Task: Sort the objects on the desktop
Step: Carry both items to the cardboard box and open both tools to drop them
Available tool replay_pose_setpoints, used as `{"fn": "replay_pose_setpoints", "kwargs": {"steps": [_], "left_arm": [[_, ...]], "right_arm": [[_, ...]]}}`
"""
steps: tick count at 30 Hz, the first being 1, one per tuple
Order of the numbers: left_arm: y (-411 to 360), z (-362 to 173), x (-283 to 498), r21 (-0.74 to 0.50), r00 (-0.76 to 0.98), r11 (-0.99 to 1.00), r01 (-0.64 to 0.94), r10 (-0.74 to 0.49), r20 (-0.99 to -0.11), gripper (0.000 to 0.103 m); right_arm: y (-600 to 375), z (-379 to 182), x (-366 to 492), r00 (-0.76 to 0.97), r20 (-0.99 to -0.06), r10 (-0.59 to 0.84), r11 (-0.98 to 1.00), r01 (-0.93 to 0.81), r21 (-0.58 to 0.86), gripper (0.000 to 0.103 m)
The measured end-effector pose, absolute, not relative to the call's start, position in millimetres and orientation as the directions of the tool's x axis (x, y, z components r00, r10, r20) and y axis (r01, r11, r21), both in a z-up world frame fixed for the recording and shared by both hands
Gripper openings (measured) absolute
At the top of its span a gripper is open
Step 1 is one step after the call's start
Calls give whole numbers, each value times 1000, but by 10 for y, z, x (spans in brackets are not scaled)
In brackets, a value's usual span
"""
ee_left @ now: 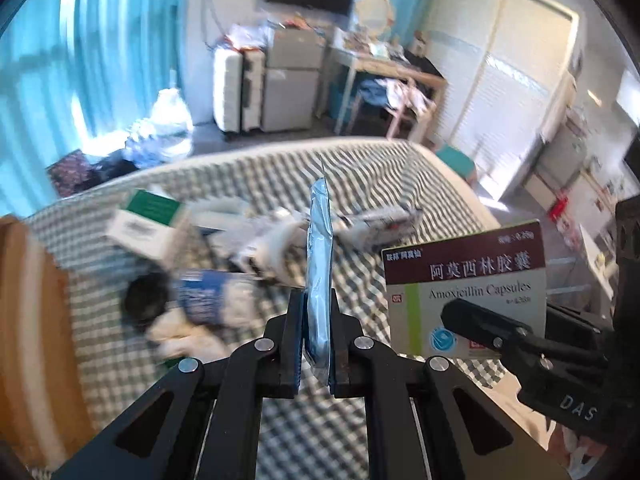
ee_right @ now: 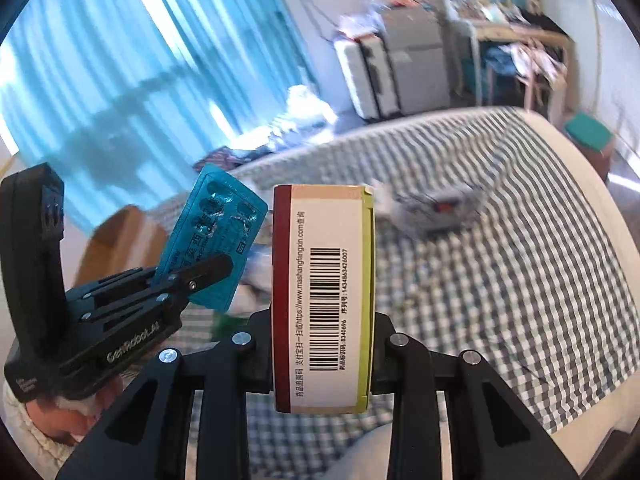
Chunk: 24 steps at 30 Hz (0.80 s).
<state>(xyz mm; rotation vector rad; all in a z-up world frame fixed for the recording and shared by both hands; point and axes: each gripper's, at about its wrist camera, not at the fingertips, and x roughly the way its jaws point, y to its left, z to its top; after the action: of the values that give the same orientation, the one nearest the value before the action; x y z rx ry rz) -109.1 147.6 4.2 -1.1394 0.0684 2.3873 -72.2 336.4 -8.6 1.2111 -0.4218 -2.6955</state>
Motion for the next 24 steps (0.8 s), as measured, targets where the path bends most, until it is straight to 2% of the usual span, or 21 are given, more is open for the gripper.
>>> {"fn": "replay_pose_setpoints", "kwargs": {"steps": [10,19,24], "left_arm": [[187,532,-745,-149,-673,-955,-257,287,-682,9],[-975,567,-714,-171,-716,-983,-66,166,-678,9],[-1462,340,-836,-179,-689,-983,30,109,-716,9]], "right_arm": [[1963,516,-464,-655,-633,-411,-911,312,269,29],[775,507,-664,-550,-640,-537,-827,492,271,29],[302,333,-920,-483,-664,-571,-796,523,303,29]]}}
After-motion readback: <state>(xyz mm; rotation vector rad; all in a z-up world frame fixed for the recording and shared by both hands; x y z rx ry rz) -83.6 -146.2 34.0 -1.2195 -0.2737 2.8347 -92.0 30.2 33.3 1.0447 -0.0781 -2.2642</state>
